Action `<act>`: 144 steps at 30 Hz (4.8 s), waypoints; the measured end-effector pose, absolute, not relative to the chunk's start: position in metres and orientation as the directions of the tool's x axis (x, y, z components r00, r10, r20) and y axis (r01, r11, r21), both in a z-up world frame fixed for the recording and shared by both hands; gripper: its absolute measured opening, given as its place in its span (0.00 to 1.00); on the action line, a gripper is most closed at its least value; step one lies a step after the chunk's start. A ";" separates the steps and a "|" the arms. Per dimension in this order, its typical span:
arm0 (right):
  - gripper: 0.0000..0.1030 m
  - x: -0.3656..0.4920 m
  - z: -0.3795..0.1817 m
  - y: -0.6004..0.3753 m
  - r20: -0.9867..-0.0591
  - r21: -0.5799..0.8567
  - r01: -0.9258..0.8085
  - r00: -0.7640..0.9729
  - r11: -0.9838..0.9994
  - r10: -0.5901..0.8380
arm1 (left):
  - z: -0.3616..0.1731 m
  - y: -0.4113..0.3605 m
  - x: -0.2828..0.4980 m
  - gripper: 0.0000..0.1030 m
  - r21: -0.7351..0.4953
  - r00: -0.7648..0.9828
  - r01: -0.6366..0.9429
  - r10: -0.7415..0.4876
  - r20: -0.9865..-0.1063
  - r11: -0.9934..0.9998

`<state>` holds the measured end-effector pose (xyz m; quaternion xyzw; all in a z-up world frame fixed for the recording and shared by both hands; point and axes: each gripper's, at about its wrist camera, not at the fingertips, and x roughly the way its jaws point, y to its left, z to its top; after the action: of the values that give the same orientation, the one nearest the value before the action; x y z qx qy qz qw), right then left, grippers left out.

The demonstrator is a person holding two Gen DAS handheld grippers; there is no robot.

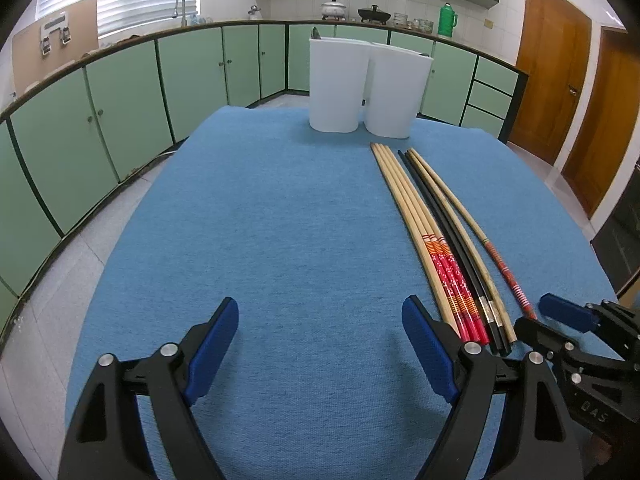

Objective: Organize utensils
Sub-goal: 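Grasp a red-patterned chopstick with the right tool while the left tool grasps a wooden chopstick, then lift both chopsticks and drop them into the white holder, then return both tools over the remaining chopsticks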

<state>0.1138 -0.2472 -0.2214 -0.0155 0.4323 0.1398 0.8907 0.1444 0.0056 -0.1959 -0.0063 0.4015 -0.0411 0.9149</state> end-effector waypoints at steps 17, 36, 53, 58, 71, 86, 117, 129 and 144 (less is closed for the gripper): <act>0.05 0.120 -0.222 -0.270 -0.775 0.109 -0.195 0.597 0.975 0.206 | -0.200 -0.027 0.139 0.80 -0.028 0.635 0.188 -0.143 -0.759 0.982; 0.07 0.121 -0.224 -0.270 -0.772 0.123 -0.197 0.597 0.973 0.218 | -0.206 -0.028 0.144 0.66 0.010 0.610 0.166 -0.094 -0.787 0.986; 0.05 0.117 -0.214 -0.272 -0.751 0.119 -0.200 0.623 0.972 0.220 | -0.195 -0.041 0.132 0.06 -0.005 0.632 0.217 -0.145 -0.762 0.976; 0.05 0.114 -0.188 -0.274 -0.717 0.105 -0.212 0.660 0.972 0.222 | -0.160 -0.031 0.125 0.06 0.007 0.690 0.208 -0.141 -0.710 0.978; 0.05 0.130 -0.089 -0.293 -0.574 0.110 -0.241 0.777 0.964 0.259 | -0.067 -0.010 0.126 0.06 0.015 0.802 0.218 -0.170 -0.572 0.976; 0.05 0.191 -0.022 -0.284 -0.541 0.132 -0.328 0.767 0.936 0.345 | -0.019 0.005 0.181 0.06 -0.033 0.843 0.254 -0.238 -0.483 0.967; 0.05 0.329 0.054 -0.263 -0.374 0.093 -0.354 0.854 0.931 0.362 | 0.069 -0.014 0.310 0.06 0.000 0.957 0.244 -0.240 -0.163 0.970; 0.41 0.343 0.004 -0.243 -0.474 0.085 -0.355 0.808 0.931 0.351 | 0.006 0.000 0.345 0.37 -0.059 0.912 0.230 -0.236 -0.335 0.971; 0.92 0.216 -0.035 -0.284 -0.423 0.099 -0.213 0.875 0.972 0.235 | -0.057 0.008 0.209 0.71 -0.067 0.885 0.181 -0.192 -0.424 0.981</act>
<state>0.2163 -0.2841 -0.0348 0.0247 0.2217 0.1159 0.9679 0.2092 0.0085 -0.0571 -0.0126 0.2197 -0.0959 0.9708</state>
